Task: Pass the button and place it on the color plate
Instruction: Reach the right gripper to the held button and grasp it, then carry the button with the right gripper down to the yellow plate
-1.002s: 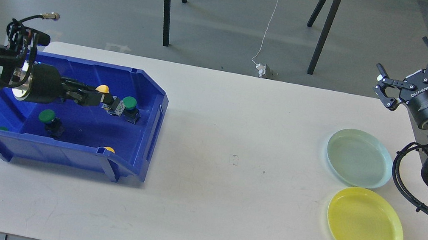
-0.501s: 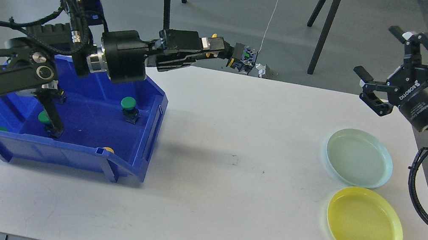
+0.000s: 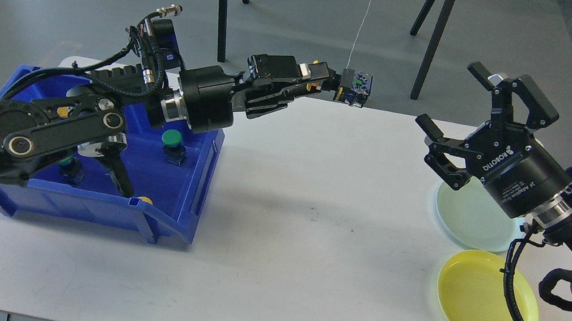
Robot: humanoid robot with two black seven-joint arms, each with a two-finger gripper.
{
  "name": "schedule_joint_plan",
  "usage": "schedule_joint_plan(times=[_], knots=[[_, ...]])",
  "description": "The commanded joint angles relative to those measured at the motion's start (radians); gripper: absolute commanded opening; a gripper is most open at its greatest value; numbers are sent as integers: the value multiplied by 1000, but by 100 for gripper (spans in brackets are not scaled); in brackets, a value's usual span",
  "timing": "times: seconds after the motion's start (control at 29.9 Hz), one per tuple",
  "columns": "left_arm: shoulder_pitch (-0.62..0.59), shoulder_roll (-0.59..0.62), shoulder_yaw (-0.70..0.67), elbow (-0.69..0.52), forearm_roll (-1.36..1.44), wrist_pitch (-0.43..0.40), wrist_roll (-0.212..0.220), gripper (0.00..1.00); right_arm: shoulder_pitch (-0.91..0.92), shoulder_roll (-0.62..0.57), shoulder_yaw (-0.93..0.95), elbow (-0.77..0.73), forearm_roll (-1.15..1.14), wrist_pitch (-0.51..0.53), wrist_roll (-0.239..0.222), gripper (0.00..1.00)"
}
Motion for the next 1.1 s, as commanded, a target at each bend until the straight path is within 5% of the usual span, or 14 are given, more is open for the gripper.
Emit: schedule_joint_plan(times=[0.0, 0.43, 0.77, 1.07], knots=[[0, -2, -1, 0, 0, -1, 0, 3, 35, 34, -46, -14, -28, 1, -4, 100], [2, -2, -2, 0, -1, -1, 0, 3, 196, 131, -166, -123, -39, -10, -2, 97], [2, -2, -2, 0, -3, -1, 0, 3, 200, 185, -169, -152, -45, -10, -2, 85], [2, -2, -2, 1, -3, -1, 0, 3, 200, 177, -167, -150, -59, 3, -1, 43]])
